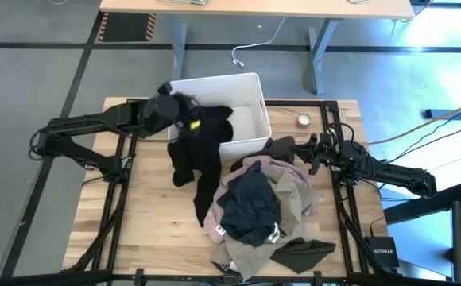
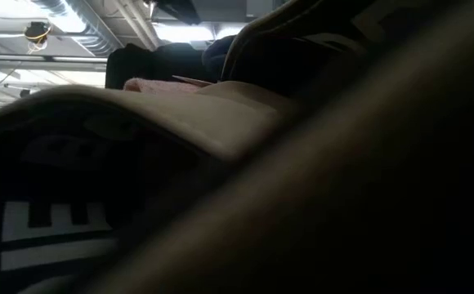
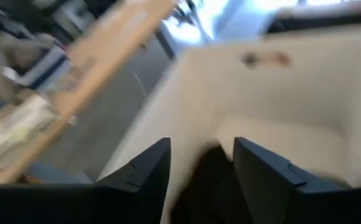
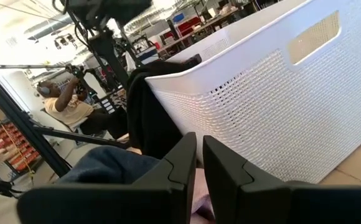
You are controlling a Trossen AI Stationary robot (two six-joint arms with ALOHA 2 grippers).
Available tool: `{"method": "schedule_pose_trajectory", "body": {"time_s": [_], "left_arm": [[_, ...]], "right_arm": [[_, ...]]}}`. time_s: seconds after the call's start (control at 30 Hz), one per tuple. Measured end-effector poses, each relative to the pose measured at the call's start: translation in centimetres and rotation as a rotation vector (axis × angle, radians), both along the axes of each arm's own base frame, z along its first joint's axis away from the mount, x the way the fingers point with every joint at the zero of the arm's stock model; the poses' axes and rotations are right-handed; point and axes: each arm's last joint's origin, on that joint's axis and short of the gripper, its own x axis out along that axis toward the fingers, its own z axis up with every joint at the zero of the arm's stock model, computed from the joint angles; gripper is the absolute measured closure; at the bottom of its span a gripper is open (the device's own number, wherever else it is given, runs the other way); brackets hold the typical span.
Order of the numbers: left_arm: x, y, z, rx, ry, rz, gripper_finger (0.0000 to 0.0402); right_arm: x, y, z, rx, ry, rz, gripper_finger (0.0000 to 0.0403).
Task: Sort clothes
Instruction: Put the black jacket into the white laundry bin
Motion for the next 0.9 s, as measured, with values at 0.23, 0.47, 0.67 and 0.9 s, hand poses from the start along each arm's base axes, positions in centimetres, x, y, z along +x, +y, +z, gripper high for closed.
{"method": "schedule_pose_trajectory", "body": {"time_s": [0.23, 0.47, 0.67, 0.9], "left_arm": [[-1.6, -5.7, -1.6, -0.083, 0.176, -0.220, 0.0231], [-2.8, -12.1, -5.9, -0.058, 0.257, -0.376, 0.0235], [-2.4, -14.9, -10.8, -0.058, 0.230, -0.458, 0.0235], [0.1, -15.8, -16.4, -0.106, 0.227, -0.537, 0.0237]], "right_arm": [[0.0, 0.0, 0.0, -0.014, 0.003, 0.000, 0.0356], [0.0, 0.0, 0.0, -0.007, 0.002, 0.011, 0.0356], [0.0, 0.1, 0.0, 0.003, 0.002, 0.020, 0.0356], [0.0, 0.1, 0.0, 0.004, 0.003, 0.020, 0.0356]]}}
